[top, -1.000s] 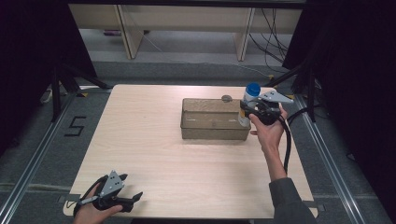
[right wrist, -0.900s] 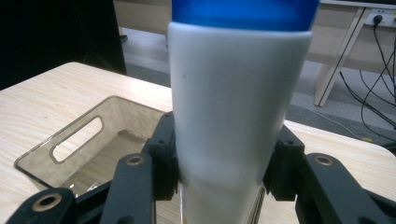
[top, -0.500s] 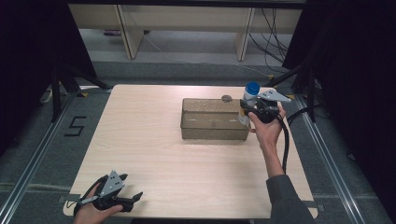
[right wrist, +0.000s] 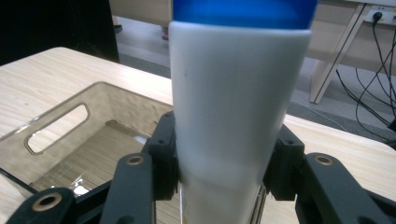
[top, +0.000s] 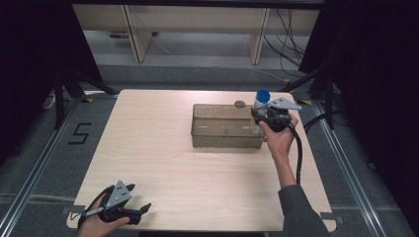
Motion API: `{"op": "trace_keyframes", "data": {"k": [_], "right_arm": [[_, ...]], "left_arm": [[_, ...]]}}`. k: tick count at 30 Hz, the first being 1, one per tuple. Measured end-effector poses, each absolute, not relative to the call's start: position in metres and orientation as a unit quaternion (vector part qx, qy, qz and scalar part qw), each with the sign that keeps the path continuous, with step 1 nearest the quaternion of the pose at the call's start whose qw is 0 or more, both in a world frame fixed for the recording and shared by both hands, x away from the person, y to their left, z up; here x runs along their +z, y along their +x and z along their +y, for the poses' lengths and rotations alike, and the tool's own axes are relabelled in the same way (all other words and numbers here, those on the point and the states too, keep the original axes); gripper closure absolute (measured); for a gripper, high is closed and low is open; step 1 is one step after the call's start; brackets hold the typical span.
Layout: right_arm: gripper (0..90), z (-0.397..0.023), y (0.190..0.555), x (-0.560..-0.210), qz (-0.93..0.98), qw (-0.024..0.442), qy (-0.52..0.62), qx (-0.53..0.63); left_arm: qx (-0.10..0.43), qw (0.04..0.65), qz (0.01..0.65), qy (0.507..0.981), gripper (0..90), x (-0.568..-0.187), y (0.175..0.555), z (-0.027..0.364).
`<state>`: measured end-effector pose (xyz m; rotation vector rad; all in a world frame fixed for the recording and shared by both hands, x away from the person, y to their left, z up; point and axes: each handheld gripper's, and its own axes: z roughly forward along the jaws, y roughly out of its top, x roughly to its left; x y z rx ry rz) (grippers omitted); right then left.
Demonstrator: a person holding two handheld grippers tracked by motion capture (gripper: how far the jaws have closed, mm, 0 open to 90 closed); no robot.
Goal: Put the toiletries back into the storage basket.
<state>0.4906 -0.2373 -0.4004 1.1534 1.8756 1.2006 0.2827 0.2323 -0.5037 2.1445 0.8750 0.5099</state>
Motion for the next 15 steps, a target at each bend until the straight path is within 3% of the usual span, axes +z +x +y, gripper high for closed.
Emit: {"op": "trace_keyframes", "data": {"k": [15], "right_arm": [[55.5,-0.238,0.495,-0.419,0.705,0.323,0.441,0.452]], "left_arm": [[0.201,0.372,0.342,0.839,14.8,-0.504,0.283,0.232]]}}
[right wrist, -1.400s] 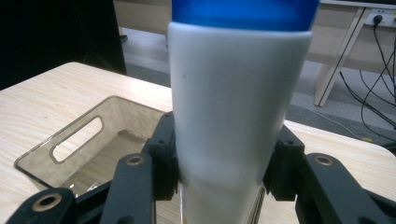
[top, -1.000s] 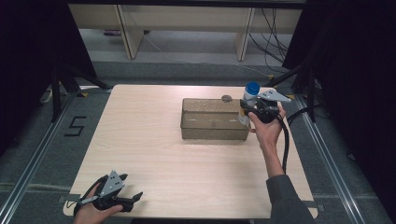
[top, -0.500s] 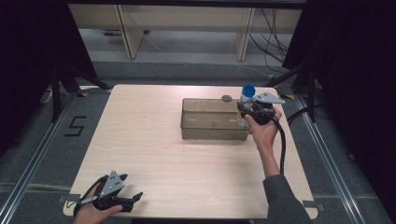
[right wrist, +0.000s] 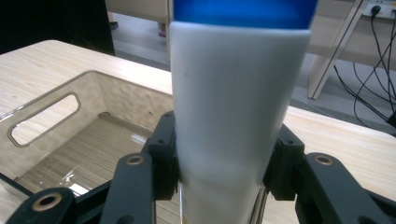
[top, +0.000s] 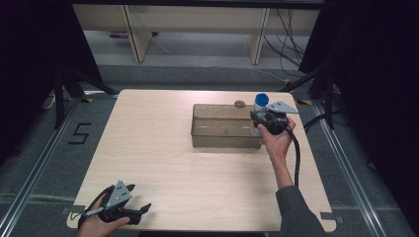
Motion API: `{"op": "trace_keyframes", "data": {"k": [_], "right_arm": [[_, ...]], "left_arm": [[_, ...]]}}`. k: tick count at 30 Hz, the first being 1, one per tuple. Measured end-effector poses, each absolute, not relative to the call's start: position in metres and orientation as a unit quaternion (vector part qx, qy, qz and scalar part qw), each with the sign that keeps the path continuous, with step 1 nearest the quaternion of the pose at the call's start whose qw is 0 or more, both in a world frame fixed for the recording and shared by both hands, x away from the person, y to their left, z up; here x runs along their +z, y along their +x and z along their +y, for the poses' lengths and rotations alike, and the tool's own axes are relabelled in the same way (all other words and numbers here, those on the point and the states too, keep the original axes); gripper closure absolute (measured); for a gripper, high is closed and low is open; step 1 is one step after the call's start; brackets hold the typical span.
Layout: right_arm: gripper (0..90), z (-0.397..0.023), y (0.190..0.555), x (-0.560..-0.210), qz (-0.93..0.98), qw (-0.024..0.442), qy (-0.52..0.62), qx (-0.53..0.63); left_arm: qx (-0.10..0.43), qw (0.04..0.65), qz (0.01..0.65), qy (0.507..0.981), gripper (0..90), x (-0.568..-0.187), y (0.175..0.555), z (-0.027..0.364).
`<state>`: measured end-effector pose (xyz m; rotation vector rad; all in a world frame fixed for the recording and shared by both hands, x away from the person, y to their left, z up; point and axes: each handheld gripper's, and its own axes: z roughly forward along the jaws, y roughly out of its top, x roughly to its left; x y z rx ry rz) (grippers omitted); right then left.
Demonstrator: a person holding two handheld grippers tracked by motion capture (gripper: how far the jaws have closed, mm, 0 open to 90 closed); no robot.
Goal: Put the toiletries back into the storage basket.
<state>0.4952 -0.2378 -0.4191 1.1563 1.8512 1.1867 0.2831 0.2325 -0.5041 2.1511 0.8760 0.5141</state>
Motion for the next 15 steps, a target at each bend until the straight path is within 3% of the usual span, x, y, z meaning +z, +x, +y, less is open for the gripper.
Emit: {"op": "trace_keyframes", "data": {"k": [1,15], "right_arm": [[55.4,-0.237,0.495,-0.421,0.704,0.308,0.447,0.458],[55.4,-0.243,0.493,-0.435,0.697,0.318,0.454,0.454]], "left_arm": [[0.201,0.371,0.338,0.841,14.8,-0.504,0.284,0.233],[0.198,0.377,0.341,0.838,14.8,-0.504,0.283,0.232]]}}
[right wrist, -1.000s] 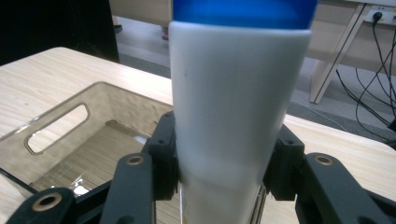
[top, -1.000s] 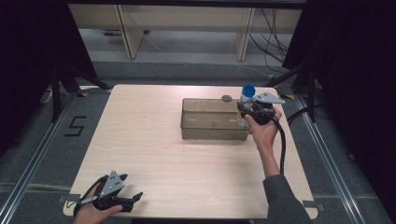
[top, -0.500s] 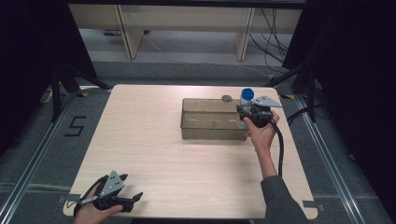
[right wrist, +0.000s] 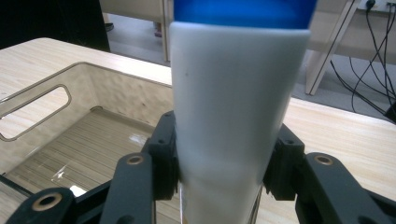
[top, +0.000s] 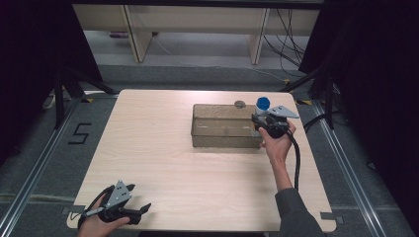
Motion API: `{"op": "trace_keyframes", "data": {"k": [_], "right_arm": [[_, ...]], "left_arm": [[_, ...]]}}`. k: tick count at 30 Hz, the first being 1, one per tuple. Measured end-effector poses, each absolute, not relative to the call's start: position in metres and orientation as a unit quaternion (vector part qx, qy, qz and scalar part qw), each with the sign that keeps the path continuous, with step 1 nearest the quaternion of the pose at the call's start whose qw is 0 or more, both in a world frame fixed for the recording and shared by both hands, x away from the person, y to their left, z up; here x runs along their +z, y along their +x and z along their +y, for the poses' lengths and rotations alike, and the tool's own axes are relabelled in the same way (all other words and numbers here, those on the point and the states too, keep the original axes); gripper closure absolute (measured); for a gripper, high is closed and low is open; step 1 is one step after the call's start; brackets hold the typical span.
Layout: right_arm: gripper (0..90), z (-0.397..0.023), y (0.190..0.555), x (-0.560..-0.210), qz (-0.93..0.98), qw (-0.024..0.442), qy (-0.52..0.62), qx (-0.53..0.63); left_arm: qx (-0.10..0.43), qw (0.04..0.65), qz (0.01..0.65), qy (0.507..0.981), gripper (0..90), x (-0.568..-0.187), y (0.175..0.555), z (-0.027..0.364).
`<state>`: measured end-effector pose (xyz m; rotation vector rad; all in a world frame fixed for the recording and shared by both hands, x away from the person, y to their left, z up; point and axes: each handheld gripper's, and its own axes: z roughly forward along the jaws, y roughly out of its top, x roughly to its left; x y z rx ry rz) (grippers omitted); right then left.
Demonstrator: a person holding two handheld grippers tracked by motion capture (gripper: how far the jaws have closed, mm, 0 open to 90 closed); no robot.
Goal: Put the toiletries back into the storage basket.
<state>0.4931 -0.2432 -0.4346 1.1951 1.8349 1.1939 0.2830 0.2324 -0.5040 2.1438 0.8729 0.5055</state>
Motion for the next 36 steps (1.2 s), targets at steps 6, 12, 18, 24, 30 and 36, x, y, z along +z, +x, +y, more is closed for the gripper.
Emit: {"op": "trace_keyframes", "data": {"k": [6,12,18,24,30,36], "right_arm": [[55.4,-0.244,0.49,-0.44,0.694,0.308,0.463,0.457],[55.4,-0.245,0.489,-0.445,0.695,0.306,0.463,0.457],[55.3,-0.245,0.487,-0.452,0.698,0.3,0.468,0.453],[55.3,-0.243,0.487,-0.455,0.701,0.306,0.46,0.45],[55.2,-0.244,0.485,-0.459,0.703,0.312,0.462,0.442],[54.2,-0.244,0.484,-0.463,0.708,0.307,0.465,0.434]], "left_arm": [[0.198,0.377,0.341,0.838,14.8,-0.504,0.283,0.232],[0.199,0.375,0.342,0.838,14.8,-0.504,0.283,0.232],[0.198,0.377,0.342,0.838,14.8,-0.504,0.283,0.233],[0.198,0.375,0.34,0.839,14.8,-0.504,0.283,0.233],[0.198,0.377,0.341,0.838,14.8,-0.504,0.283,0.232],[0.199,0.379,0.341,0.837,14.8,-0.505,0.283,0.233]]}}
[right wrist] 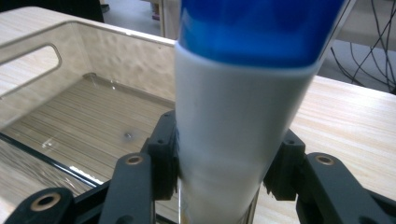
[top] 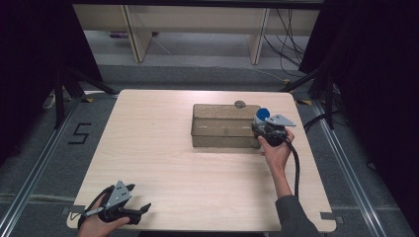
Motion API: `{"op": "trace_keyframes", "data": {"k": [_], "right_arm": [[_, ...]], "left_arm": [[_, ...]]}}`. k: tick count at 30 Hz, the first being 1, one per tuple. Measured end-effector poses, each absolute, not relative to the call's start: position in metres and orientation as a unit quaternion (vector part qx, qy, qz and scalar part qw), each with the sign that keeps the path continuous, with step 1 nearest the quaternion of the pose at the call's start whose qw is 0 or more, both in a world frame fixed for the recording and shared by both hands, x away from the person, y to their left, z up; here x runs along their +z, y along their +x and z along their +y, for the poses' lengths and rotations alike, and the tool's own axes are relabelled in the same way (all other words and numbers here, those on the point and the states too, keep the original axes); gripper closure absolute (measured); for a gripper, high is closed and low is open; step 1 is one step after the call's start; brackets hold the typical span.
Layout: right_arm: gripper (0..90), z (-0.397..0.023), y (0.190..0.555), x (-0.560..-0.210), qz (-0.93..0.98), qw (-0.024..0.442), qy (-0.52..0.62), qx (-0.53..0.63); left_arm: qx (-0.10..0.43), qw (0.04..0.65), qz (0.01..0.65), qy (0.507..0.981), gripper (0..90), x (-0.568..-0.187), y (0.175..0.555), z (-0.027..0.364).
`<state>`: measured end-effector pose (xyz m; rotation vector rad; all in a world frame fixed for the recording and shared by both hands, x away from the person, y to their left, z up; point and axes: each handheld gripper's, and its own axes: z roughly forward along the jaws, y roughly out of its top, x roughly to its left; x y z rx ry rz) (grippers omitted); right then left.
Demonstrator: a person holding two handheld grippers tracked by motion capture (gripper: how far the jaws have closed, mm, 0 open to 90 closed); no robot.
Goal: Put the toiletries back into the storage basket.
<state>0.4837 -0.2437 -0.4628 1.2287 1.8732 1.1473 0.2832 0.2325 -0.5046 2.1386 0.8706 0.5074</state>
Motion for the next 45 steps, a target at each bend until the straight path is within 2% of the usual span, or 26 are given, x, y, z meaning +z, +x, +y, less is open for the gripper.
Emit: {"op": "trace_keyframes", "data": {"k": [5,8,9,16,21,36,39,45], "right_arm": [[51.2,-0.247,0.483,-0.458,0.704,0.318,0.457,0.441],[42.7,-0.245,0.479,-0.453,0.697,0.305,0.471,0.447],[37.0,-0.247,0.48,-0.451,0.699,0.305,0.462,0.452],[25.3,-0.251,0.471,-0.441,0.693,0.304,0.465,0.459],[21.4,-0.253,0.465,-0.435,0.687,0.302,0.468,0.468],[20.8,-0.255,0.442,-0.429,0.685,0.289,0.468,0.477],[20.8,-0.257,0.44,-0.43,0.691,0.302,0.458,0.471],[20.4,-0.257,0.427,-0.429,0.692,0.286,0.467,0.47]], "left_arm": [[0.199,0.375,0.342,0.838,14.8,-0.504,0.283,0.232],[0.198,0.377,0.341,0.838,14.8,-0.504,0.283,0.232],[0.198,0.377,0.341,0.838,14.8,-0.504,0.283,0.232],[0.202,0.369,0.339,0.842,14.8,-0.504,0.283,0.233],[0.202,0.369,0.339,0.841,14.8,-0.504,0.283,0.233],[0.205,0.376,0.343,0.836,14.8,-0.505,0.284,0.233],[0.199,0.374,0.34,0.84,14.8,-0.504,0.283,0.233],[0.204,0.382,0.344,0.834,14.8,-0.504,0.282,0.232]]}}
